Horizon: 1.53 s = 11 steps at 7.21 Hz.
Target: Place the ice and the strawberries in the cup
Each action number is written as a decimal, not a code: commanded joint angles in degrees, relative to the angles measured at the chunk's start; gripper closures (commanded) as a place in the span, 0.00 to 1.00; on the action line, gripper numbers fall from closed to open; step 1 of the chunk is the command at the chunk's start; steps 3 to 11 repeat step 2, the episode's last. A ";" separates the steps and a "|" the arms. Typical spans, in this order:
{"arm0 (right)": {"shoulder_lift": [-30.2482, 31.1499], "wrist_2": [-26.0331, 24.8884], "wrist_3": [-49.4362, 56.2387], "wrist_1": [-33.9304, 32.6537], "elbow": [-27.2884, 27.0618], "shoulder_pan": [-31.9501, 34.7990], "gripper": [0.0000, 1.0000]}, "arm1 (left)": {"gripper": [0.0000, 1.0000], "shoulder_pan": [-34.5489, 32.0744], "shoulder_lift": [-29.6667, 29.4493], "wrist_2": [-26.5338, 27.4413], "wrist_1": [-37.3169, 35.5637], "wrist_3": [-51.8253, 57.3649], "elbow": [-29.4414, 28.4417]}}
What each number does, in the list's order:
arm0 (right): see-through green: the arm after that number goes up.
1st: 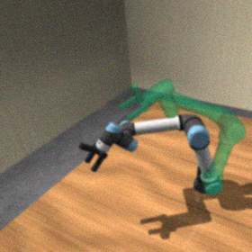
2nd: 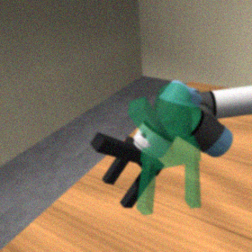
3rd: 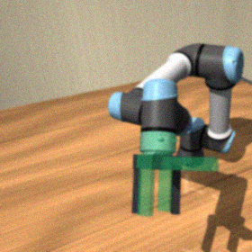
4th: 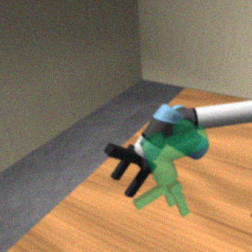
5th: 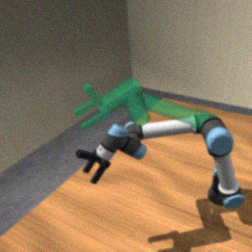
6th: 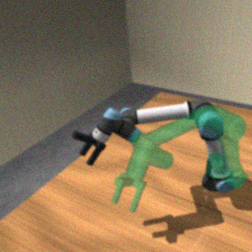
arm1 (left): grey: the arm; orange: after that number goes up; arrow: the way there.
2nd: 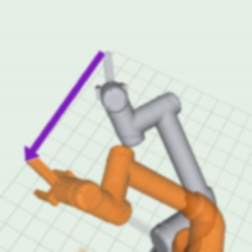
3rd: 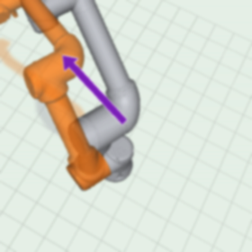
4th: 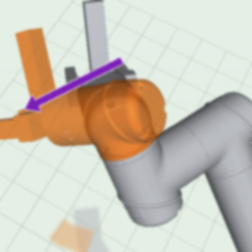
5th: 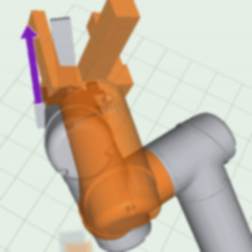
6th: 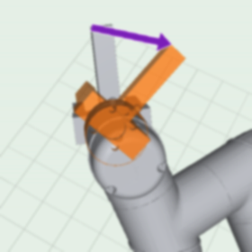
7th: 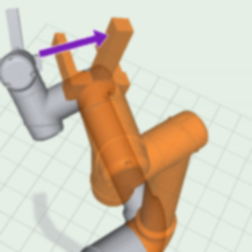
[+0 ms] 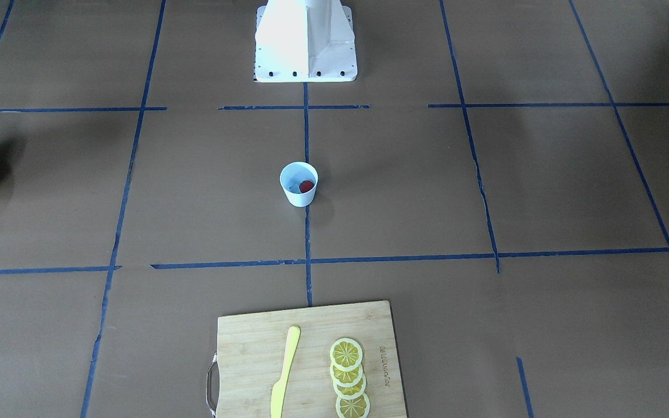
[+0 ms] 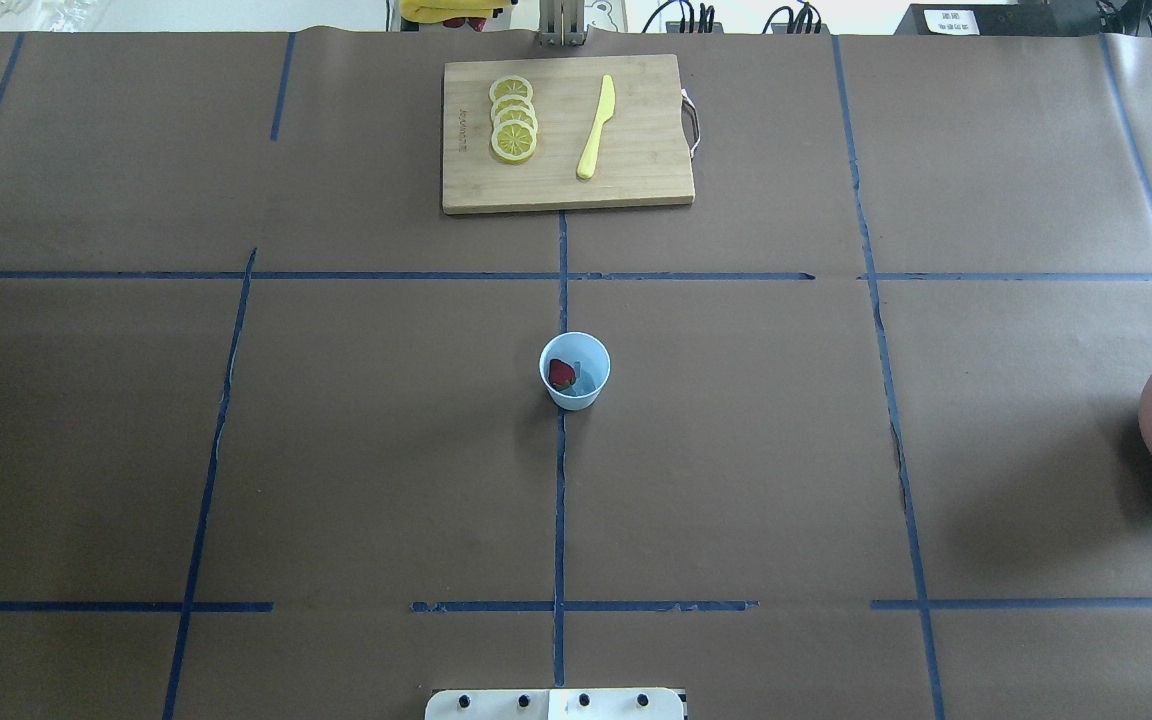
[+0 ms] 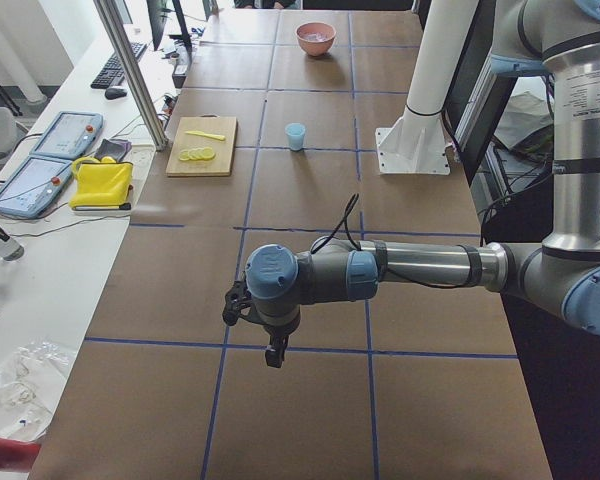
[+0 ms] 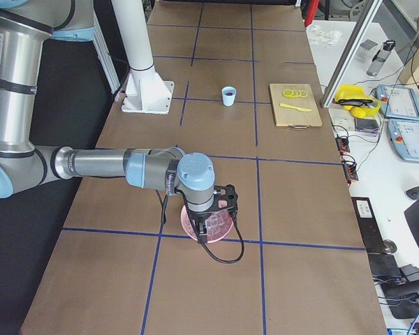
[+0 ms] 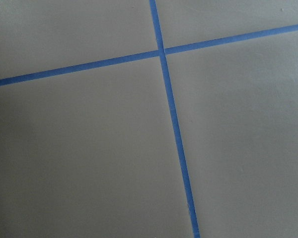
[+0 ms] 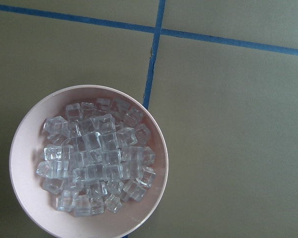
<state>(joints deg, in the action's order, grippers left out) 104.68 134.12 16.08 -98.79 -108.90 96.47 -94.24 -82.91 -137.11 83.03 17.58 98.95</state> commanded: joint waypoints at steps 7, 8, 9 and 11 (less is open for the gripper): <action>0.00 0.00 0.00 0.00 0.00 -0.05 0.01 | 0.00 0.02 0.29 0.00 0.03 0.00 0.02; 0.00 0.00 0.00 0.00 0.00 -0.05 0.01 | 0.00 0.02 0.29 0.00 0.03 0.00 0.02; 0.00 0.00 0.00 0.00 0.00 -0.05 0.01 | 0.00 0.02 0.29 0.00 0.03 0.00 0.02; 0.00 0.00 0.00 0.00 0.00 -0.05 0.01 | 0.00 0.02 0.29 0.00 0.03 0.00 0.02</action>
